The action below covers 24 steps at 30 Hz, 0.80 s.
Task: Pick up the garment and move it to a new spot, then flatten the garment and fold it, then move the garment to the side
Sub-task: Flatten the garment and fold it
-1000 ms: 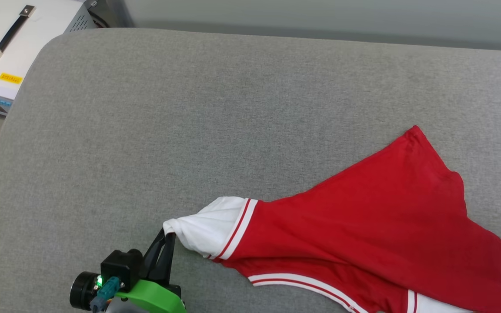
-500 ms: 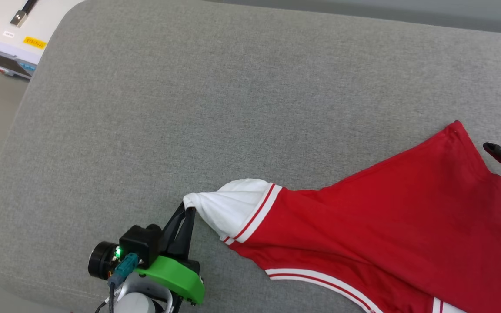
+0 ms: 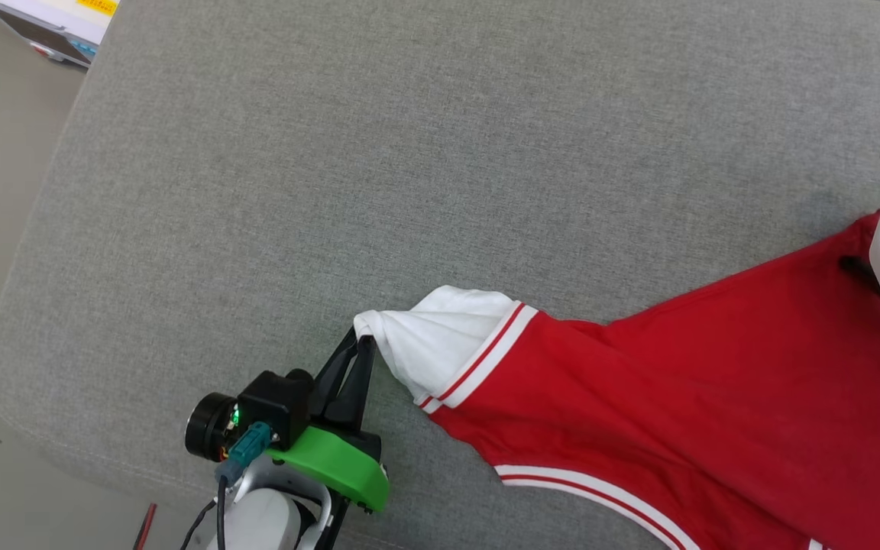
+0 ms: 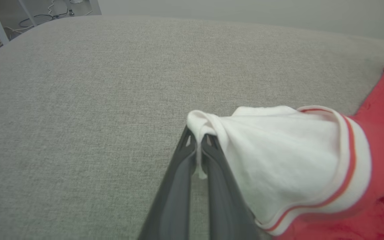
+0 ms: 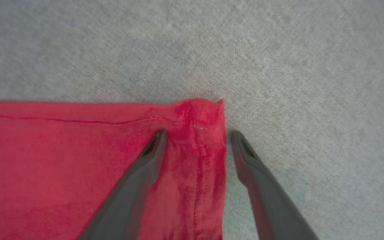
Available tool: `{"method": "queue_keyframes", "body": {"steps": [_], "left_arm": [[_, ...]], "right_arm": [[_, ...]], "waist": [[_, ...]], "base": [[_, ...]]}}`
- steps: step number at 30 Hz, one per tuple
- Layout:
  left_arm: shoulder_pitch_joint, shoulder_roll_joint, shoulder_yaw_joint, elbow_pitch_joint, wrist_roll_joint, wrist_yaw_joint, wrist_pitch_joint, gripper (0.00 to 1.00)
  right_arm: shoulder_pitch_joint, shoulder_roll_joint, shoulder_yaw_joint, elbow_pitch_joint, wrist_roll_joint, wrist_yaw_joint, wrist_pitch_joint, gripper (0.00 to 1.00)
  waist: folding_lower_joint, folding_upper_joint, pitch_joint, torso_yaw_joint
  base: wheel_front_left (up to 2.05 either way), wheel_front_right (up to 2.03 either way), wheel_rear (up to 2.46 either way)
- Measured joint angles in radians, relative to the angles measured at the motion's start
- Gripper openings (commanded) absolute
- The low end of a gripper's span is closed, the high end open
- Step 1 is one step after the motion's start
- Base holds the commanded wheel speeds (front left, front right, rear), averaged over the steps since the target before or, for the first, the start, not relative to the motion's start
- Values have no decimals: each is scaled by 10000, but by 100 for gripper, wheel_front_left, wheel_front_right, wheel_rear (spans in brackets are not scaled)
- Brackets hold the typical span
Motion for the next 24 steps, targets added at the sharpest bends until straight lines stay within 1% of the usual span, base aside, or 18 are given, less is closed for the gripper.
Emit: {"method": "queue_keyframes", "body": {"steps": [3, 4, 9, 14, 17, 22, 24], "left_arm": [[-2, 0, 17, 42, 29, -2, 0, 0], [-1, 0, 77, 54, 35, -2, -2, 0], [40, 25, 198, 92, 59, 0, -2, 0], [177, 173, 276, 84, 92, 10, 0, 0], [284, 293, 366, -54, 151, 98, -2, 0], [420, 568, 504, -562, 261, 276, 0, 0], [437, 694, 558, -798, 339, 326, 4, 0]], "right_arm": [[-175, -165, 458, 151, 284, 0, -240, 100], [-330, -219, 769, 303, 512, 2, -663, 0], [-451, -90, 970, 629, 798, 2, -1841, 0], [-449, -128, 1024, 566, 905, 12, -3009, 0], [-444, -272, 744, 366, 907, 10, -3835, 0], [-19, -303, -245, -82, 761, 10, -5503, 0], [321, -274, -608, -309, 673, 12, -5883, 0]], "waist": [[0, 0, 75, 39], [0, 0, 46, -33], [1, 1, -202, -206], [2, 1, -594, -421], [2, 0, -857, -588], [1, 1, -1326, -944], [1, 1, -1486, -1089]], "base": [[0, 0, 0], [0, 0, 0], [0, 0, 0], [0, 0, 0], [0, 0, 0], [0, 0, 0], [0, 0, 0]]}}
